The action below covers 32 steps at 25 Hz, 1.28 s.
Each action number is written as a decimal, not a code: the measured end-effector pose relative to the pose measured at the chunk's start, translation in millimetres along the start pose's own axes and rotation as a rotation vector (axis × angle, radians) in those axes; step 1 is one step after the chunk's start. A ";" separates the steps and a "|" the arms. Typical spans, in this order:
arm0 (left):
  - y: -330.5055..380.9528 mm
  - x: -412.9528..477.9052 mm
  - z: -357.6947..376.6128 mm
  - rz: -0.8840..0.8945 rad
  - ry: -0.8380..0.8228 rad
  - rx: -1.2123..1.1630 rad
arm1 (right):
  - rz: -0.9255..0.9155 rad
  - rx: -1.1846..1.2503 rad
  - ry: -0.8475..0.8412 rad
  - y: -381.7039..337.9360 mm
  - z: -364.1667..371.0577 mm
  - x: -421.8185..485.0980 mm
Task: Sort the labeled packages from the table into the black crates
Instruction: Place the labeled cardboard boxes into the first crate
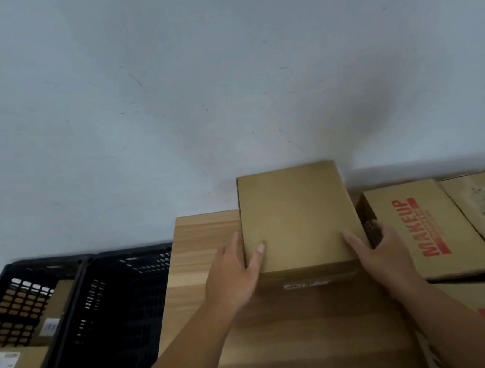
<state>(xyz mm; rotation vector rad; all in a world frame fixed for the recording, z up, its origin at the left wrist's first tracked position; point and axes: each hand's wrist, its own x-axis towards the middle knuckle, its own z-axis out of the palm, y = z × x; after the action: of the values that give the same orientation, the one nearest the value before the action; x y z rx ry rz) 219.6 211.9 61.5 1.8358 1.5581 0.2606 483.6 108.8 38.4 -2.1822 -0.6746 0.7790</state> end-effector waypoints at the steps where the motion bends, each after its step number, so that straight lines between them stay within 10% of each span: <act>1: -2.0 1.1 7.4 -0.007 -0.022 -0.085 | 0.038 0.021 -0.045 3.6 2.1 4.7; 15: 8.7 -49.6 -28.5 0.035 0.028 -0.451 | -0.047 0.289 -0.036 -35.1 -13.4 -56.1; 26: 37.2 -125.6 -86.7 0.043 0.014 -1.168 | -0.305 0.678 0.045 -118.7 -90.4 -159.7; 32: 66.7 -170.1 -76.1 -0.181 -0.208 -1.442 | 0.030 0.935 -0.389 -83.9 -45.4 -168.1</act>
<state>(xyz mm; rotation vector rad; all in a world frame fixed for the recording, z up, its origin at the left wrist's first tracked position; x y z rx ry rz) 185.4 81.6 206.4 0.5477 0.8726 0.8052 381.6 29.5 182.1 -1.2032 -0.3366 1.2412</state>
